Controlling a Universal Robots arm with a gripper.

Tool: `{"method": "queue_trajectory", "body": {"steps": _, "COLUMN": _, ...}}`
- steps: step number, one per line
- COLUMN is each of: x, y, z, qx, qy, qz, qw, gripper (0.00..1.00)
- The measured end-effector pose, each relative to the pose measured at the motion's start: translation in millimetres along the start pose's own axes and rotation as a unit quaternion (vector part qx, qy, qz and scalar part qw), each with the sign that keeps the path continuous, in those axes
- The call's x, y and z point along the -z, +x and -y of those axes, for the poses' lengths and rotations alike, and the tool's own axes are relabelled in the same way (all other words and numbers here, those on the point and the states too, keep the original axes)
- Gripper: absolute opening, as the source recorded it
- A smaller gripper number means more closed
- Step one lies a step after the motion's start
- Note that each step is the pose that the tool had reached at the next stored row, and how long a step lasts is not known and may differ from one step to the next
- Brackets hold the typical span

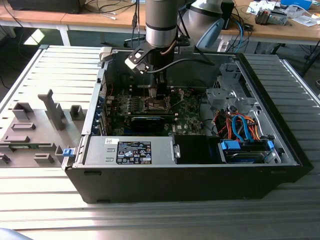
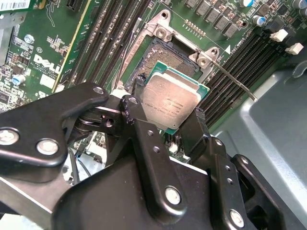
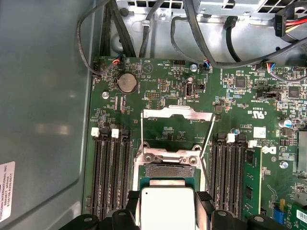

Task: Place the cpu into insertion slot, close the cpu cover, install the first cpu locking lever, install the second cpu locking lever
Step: 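Place the cpu into insertion slot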

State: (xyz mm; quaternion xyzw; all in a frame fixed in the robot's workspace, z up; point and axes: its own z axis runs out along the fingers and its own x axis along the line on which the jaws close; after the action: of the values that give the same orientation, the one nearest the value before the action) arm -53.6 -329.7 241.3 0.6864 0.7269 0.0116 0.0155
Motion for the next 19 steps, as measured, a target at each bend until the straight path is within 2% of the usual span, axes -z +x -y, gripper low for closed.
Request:
{"method": "queue_trajectory", "body": {"steps": 13, "x": -3.5, "y": 0.0, "z": 0.1, "qx": 0.0, "qy": 0.0, "qz": 0.0, "qw": 1.0, "gripper": 0.54}}
{"method": "queue_trajectory", "body": {"steps": 15, "x": -6.8, "y": 0.0, "z": 0.3, "qx": 0.0, "qy": 0.0, "qz": 0.0001, "qw": 1.0, "gripper": 0.54}}
{"method": "queue_trajectory", "body": {"steps": 19, "x": -7.4, "y": 0.1, "z": 0.3, "qx": 0.0, "qy": -0.0001, "qz": 0.0, "qw": 1.0, "gripper": 0.54}}
